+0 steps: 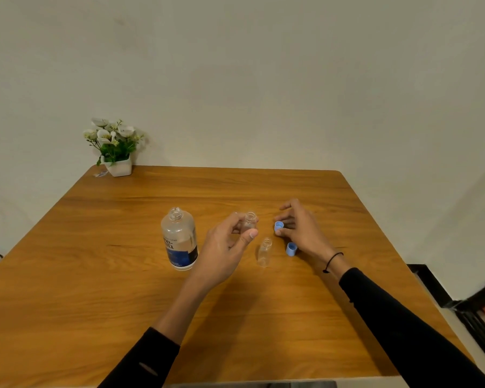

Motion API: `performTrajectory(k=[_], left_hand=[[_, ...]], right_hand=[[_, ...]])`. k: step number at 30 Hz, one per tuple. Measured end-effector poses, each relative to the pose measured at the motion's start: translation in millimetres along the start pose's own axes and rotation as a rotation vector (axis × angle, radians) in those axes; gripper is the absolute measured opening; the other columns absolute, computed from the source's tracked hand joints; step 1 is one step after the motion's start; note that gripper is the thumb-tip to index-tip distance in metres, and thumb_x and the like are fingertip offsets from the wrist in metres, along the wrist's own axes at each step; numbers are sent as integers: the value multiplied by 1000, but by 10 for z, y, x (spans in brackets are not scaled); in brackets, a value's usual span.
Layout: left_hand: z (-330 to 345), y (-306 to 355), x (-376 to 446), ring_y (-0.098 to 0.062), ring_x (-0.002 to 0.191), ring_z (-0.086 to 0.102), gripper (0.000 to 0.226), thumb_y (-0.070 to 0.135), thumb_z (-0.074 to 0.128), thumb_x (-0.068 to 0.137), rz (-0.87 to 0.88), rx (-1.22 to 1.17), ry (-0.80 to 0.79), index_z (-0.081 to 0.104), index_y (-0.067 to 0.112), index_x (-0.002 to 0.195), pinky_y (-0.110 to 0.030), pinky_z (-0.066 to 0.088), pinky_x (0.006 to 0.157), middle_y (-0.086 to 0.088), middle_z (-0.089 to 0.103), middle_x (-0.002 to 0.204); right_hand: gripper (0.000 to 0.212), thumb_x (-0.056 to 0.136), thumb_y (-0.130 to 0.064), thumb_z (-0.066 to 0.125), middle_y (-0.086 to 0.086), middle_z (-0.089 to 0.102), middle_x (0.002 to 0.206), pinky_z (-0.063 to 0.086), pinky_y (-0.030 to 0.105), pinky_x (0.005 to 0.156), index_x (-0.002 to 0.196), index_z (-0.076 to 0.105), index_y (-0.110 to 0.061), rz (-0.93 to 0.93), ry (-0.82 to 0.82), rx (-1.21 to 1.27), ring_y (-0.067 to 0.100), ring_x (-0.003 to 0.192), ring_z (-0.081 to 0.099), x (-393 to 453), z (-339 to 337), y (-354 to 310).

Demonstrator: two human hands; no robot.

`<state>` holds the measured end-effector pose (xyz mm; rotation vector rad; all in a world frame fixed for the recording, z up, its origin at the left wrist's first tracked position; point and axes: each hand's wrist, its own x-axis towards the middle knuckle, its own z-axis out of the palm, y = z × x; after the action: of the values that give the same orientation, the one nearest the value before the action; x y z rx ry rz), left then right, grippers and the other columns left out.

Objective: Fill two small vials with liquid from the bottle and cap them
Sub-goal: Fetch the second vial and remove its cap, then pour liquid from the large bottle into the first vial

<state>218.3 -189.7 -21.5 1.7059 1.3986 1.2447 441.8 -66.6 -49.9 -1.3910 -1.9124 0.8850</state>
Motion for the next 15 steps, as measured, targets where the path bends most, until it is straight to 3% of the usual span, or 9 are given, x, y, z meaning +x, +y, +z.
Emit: performTrajectory(k=[2,4,11,15], left_hand=[[-2,-31,-39,0,117,66,32,45,66,101,-13,-14,21,69,28,129,-35,63,96,14,74,117],[-15,-75,-90,-2,114,68,32,45,68,100,-22,-17,53,70,28,127,-31,64,93,13,75,115],[-234,-204,-415,-6,109,70,24,38,74,100,-59,-68,121,75,28,122,-21,62,77,10,77,111],[-446,-289,-572,-16,105,72,21,27,75,100,-90,-84,156,76,24,121,-19,61,73,-2,78,109]], right_hand=[[63,87,-9,84,-5,68,117,58,38,101,135,49,-29,-12,20,4,12,111,68,-36,-32,-14],[62,92,-16,80,-8,64,120,54,36,101,140,46,-32,-44,80,-29,14,117,63,-81,-54,-71],[47,96,-9,73,-4,67,112,55,12,79,135,51,-22,-237,384,69,5,101,66,-248,-108,-679],[41,96,-6,72,-2,69,106,55,15,80,130,53,-19,-344,362,152,7,97,68,-376,15,-1046]])
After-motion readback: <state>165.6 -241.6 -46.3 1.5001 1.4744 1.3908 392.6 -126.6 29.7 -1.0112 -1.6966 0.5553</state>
